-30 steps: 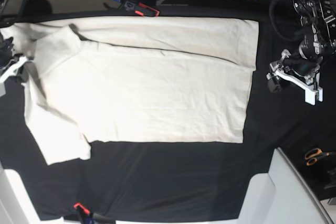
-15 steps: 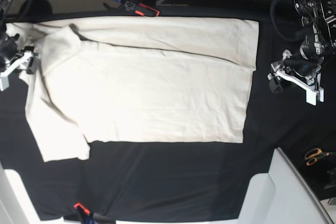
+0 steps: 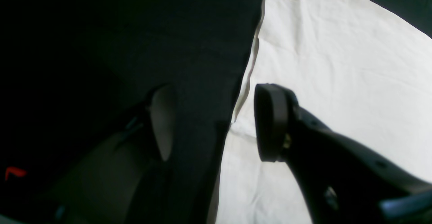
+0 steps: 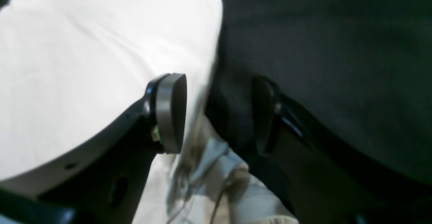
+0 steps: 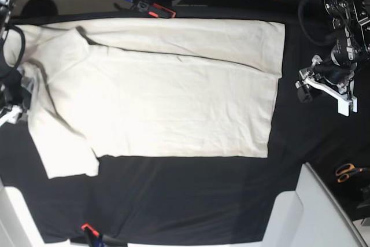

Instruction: Fold the T-shirt properly

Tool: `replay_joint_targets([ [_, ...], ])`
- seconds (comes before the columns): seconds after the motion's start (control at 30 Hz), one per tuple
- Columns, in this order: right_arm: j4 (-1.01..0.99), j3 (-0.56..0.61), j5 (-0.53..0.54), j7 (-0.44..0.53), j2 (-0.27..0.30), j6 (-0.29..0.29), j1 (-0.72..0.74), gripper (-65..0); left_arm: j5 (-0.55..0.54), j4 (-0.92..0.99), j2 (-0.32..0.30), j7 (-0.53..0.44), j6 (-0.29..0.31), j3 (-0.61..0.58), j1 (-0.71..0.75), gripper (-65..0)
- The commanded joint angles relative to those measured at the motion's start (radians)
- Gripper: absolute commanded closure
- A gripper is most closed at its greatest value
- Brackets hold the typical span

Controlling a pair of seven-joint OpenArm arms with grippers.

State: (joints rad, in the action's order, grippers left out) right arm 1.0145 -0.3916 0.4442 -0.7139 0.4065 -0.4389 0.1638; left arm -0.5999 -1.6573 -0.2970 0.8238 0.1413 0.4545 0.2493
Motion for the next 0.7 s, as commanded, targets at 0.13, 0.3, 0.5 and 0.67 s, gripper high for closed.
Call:
replay_joint_targets([
  [0.13,-0.038,0.079,-0.117,0.001,0.027,-0.005,0.09,-28.7,-0.009,-0.014,-0.017,-0.019,0.002,0.007,-0.006,-35.7],
  [0.3,-0.115,0.099,-0.129,0.001,0.027,-0.005,0.142,-28.5,-0.009,-0.014,-0.017,-0.019,0.002,0.007,-0.006,-35.7],
  [0.5,-0.145,0.101,-0.13,-0.005,0.027,-0.005,0.159,-28.5,-0.009,-0.014,-0.017,-0.019,0.002,0.007,-0.005,-35.7],
  [0.67,-0.158,0.101,-0.13,-0.005,0.027,-0.005,0.174,-28.5,-0.009,-0.014,-0.017,-0.019,0.002,0.007,-0.005,-35.7],
])
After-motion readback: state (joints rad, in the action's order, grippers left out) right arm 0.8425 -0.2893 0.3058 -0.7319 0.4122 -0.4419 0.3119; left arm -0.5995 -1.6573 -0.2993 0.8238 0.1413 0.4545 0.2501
